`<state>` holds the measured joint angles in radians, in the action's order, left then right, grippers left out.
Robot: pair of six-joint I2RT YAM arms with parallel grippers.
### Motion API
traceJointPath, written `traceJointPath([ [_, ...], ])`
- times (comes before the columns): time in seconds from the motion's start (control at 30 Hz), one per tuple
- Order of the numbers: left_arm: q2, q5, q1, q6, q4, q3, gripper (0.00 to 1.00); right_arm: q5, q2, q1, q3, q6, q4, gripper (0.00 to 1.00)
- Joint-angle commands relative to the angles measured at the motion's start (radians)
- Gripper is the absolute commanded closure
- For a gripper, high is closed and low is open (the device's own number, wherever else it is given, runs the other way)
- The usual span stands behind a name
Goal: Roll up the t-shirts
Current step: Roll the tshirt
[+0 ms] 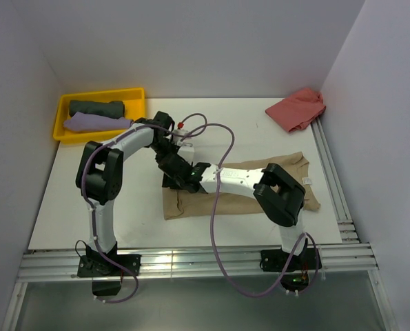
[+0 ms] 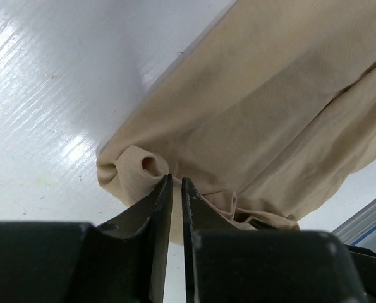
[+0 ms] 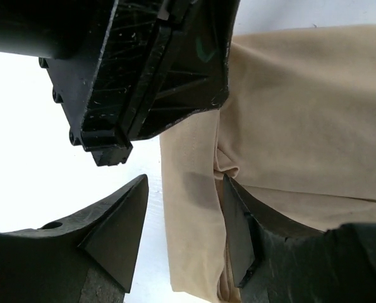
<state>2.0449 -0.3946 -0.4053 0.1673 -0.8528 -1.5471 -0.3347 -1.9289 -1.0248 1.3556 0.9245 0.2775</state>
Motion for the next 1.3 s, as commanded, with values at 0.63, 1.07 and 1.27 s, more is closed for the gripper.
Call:
traceJointPath([
  [0.63,-0.023,-0.001,-0.01,0.006,-0.015,-0.065,0.7,-0.003,-0.025,0.002,-0.039,0.085,-0.012,0.9],
  [1.07,-0.034,-0.021,0.071,0.0,-0.049,-0.168,0.48,-0.038,0.016,-0.018,-0.07,0.221,0.074,1.0],
  [1.27,0.0,0.017,0.083,0.023,-0.048,-0.14,0.52,-0.044,-0.001,-0.018,-0.047,0.25,0.132,1.0],
])
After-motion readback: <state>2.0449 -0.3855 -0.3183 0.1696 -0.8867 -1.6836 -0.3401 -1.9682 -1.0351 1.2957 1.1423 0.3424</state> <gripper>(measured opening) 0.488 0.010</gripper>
